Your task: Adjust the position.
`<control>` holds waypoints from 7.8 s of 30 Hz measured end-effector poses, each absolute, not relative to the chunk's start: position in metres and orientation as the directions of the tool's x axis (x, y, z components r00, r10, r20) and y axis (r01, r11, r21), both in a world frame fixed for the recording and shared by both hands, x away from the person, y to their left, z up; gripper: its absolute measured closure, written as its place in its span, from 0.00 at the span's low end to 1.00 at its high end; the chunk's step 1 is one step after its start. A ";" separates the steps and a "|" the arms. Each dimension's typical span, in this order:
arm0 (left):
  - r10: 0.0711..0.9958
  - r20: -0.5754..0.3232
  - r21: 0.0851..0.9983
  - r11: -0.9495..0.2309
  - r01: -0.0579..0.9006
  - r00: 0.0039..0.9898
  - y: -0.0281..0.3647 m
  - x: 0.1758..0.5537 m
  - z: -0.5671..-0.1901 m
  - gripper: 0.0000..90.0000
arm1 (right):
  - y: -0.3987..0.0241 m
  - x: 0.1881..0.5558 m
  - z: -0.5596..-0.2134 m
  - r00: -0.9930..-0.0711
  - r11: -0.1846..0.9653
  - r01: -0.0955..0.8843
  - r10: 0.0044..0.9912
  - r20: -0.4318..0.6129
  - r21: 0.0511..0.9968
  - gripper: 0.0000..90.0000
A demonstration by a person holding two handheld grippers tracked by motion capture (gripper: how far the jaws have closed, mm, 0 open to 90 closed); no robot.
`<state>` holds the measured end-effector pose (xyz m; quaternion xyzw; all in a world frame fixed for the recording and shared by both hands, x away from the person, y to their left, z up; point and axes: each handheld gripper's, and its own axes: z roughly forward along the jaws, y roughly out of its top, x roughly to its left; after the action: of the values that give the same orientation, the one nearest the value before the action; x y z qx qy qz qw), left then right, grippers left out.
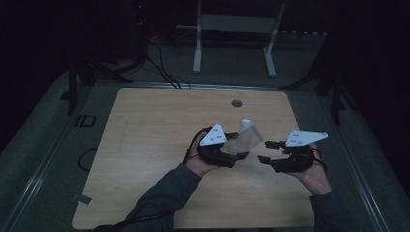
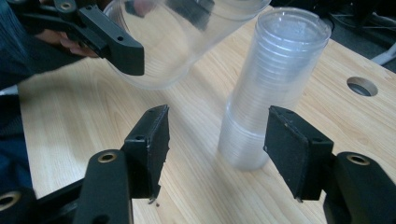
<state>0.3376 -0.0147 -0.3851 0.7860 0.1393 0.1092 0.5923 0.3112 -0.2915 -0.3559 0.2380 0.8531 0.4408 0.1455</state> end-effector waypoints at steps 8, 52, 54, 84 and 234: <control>0.337 0.016 0.955 -0.285 0.086 0.942 -0.015 0.339 -0.386 0.34 | -0.289 0.311 -0.353 -0.855 0.561 0.265 0.512 -0.078 0.784 0.45; 0.205 0.097 0.847 -0.531 0.028 0.974 -0.035 0.338 -0.398 0.34 | -0.274 0.312 -0.341 -0.904 0.817 0.199 0.366 -0.220 0.542 0.43; 0.202 0.103 0.842 -0.539 0.022 0.974 -0.035 0.338 -0.398 0.34 | -0.273 0.312 -0.341 -0.907 0.824 0.196 0.358 -0.221 0.531 0.42; 0.134 0.160 0.772 -0.634 -0.040 0.978 -0.047 0.336 -0.400 0.34 | -0.257 0.314 -0.338 -0.939 0.908 0.161 0.262 -0.224 0.386 0.34; 0.258 0.024 0.915 -0.395 0.082 0.966 0.010 0.341 -0.375 0.23 | -0.290 0.306 -0.379 -0.834 0.560 0.216 0.532 -0.147 0.800 0.46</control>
<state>0.3407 0.0103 -0.3749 0.8313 0.1023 0.0810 0.5403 0.3061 -0.2901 -0.3787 0.2169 0.8626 0.4158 0.1898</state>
